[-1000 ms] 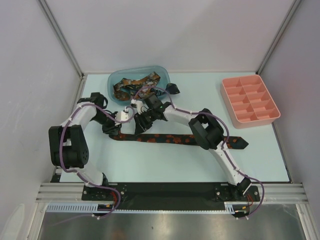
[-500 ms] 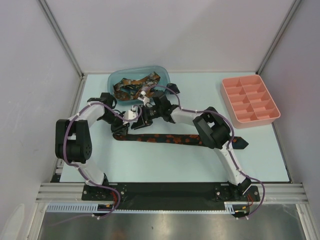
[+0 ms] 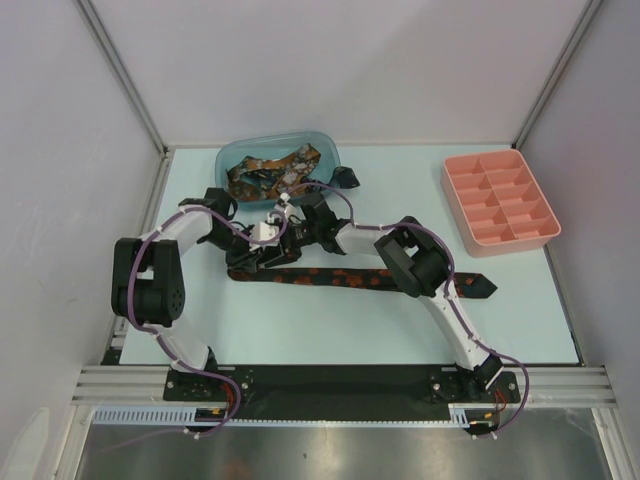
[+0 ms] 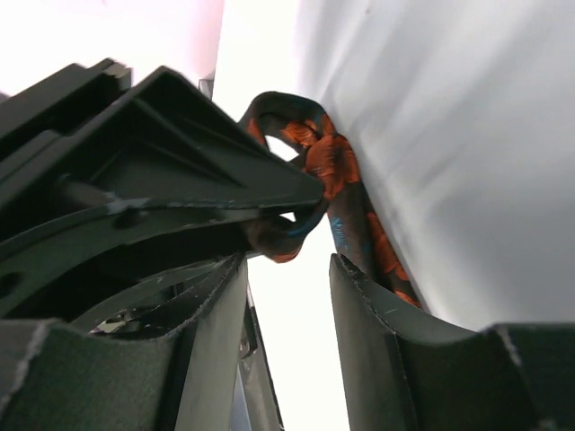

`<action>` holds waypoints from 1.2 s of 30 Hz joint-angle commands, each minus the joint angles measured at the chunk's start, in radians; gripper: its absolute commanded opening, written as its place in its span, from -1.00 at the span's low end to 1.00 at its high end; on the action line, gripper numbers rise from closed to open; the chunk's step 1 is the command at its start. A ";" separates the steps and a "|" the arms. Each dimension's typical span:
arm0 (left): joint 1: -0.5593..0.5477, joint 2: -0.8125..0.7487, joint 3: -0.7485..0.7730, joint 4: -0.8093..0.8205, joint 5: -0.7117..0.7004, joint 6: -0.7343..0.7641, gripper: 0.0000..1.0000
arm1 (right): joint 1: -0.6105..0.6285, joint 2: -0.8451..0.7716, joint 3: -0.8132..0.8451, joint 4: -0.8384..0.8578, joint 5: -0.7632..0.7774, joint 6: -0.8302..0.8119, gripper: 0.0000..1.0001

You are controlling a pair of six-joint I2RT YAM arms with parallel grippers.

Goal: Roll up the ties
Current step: Roll the tie at the center of the board.

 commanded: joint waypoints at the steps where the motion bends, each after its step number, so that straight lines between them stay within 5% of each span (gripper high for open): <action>1: -0.014 0.002 -0.006 0.005 0.062 -0.015 -0.24 | 0.003 0.007 0.022 0.064 0.013 0.050 -0.05; 9: -0.032 0.002 -0.012 0.013 0.067 -0.021 -0.22 | 0.023 0.020 0.016 0.107 0.018 0.093 -0.20; 13: -0.024 -0.010 -0.018 0.022 0.062 -0.039 0.03 | 0.020 0.018 -0.004 0.069 0.018 0.059 -0.94; 14: -0.015 -0.024 -0.021 0.023 0.061 -0.044 0.11 | 0.017 0.016 -0.011 0.047 0.021 0.052 -1.00; 17: 0.037 -0.048 -0.026 0.019 0.047 -0.024 0.48 | 0.005 0.009 -0.029 0.024 0.021 0.019 -1.00; 25: 0.089 -0.044 -0.044 0.028 -0.002 0.040 0.71 | 0.000 0.003 -0.031 -0.030 0.018 -0.038 -1.00; 31: 0.029 -0.026 -0.067 0.074 -0.031 0.023 0.56 | -0.002 -0.004 -0.027 -0.022 0.014 -0.041 -0.97; 34: 0.006 -0.015 -0.079 0.097 -0.062 0.017 0.06 | 0.000 -0.008 -0.029 -0.030 0.009 -0.045 -0.86; 36: -0.001 -0.013 -0.089 0.103 -0.069 0.016 -0.10 | -0.001 -0.014 -0.026 -0.037 0.003 -0.048 -0.74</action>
